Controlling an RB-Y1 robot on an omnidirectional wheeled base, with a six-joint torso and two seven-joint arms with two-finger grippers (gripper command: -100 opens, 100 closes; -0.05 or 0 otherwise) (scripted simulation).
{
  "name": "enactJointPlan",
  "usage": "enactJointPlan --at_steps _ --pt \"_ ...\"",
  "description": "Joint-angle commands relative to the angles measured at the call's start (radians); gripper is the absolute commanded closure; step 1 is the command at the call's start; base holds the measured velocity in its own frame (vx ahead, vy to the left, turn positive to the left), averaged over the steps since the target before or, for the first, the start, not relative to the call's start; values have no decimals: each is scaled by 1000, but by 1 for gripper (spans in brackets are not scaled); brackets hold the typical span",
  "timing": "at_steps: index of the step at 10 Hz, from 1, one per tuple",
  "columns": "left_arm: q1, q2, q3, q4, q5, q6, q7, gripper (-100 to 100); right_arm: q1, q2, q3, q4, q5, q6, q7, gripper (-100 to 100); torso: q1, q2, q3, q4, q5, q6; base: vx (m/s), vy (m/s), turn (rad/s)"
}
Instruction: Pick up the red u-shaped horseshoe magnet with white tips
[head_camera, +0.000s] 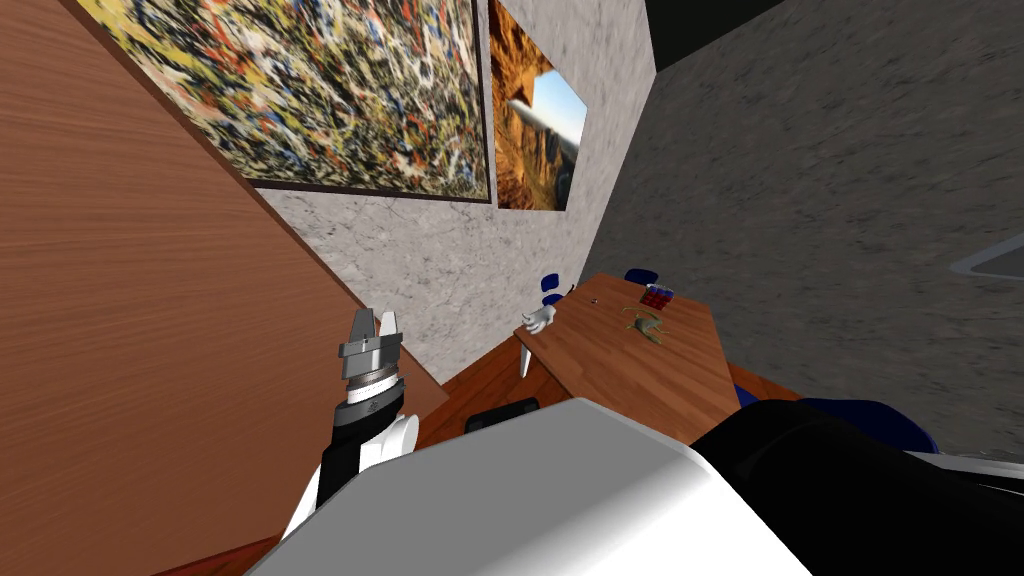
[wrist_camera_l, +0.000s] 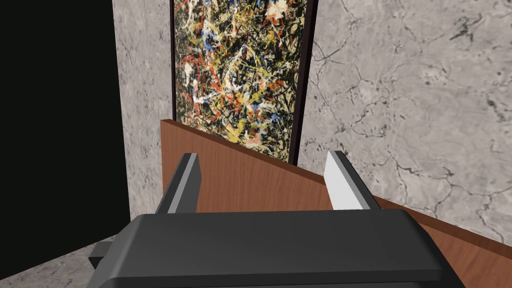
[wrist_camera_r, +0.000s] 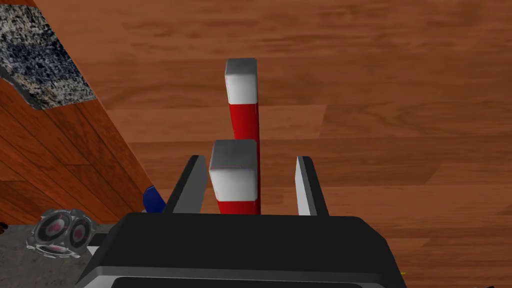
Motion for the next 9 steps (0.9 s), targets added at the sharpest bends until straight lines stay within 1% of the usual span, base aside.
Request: enactJointPlan --at_steps 1,4,5,6,7,8,9 --pt "0 0 0 0 0 0 0 0 0 0 0 0 0 0 0 100 0 0 0 0 0 0 0 0 0" --pt "0 0 0 0 0 0 0 0 0 0 0 0 1 0 1 100 1 0 0 0 0 0 0 0 0" --pt "0 0 0 0 0 0 0 0 0 0 0 0 0 0 1 0 1 1 0 0 0 0 0 0 0" --pt "0 0 0 0 0 0 0 0 7 -33 6 -23 -8 -7 -11 100 1 1 0 0 0 0 -20 31 -14" --pt "0 0 0 0 0 0 0 0 9 -54 12 -33 -12 -16 -21 100 3 1 1 1 1 0 -40 57 -19" --pt "0 0 0 0 0 0 0 0 16 -53 3 -57 -14 9 -12 100 5 3 2 1 1 0 -19 26 -7" --pt "0 0 0 0 0 0 0 0 17 -56 3 -61 -15 10 -14 0 3 2 1 1 1 0 -3 5 -2"
